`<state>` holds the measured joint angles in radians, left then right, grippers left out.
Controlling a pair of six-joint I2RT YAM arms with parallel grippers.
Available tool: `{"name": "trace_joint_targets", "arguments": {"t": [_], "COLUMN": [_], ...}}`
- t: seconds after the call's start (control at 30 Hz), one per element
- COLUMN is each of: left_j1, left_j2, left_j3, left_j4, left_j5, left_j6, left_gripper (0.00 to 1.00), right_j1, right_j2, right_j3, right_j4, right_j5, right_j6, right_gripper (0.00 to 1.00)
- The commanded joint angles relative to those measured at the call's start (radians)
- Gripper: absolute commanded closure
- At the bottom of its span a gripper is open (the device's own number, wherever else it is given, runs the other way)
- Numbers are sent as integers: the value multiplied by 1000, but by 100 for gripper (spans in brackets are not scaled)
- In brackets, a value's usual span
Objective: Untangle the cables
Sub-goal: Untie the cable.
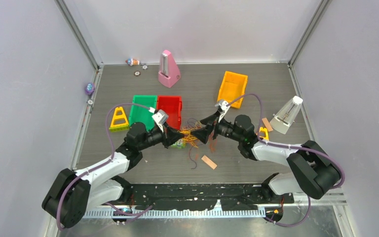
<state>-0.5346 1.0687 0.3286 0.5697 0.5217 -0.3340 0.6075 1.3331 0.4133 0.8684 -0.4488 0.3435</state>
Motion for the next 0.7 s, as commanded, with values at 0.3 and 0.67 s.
{"name": "trace_joint_targets", "arguments": {"t": [0.3, 0.67], "left_j1": [-6, -5], "left_j2": [-106, -213], "left_j3": [6, -27], "left_j4": [-36, -173], "left_j5": [-206, -598], "left_j6": [25, 9], "left_gripper": [100, 100], "right_j1": [66, 64], "right_j2": [-18, -309], "right_j3": [118, -71], "right_j4": [-194, -292], "right_j5": [253, 1171], "right_j6": [-87, 39], "right_gripper": [94, 94]}}
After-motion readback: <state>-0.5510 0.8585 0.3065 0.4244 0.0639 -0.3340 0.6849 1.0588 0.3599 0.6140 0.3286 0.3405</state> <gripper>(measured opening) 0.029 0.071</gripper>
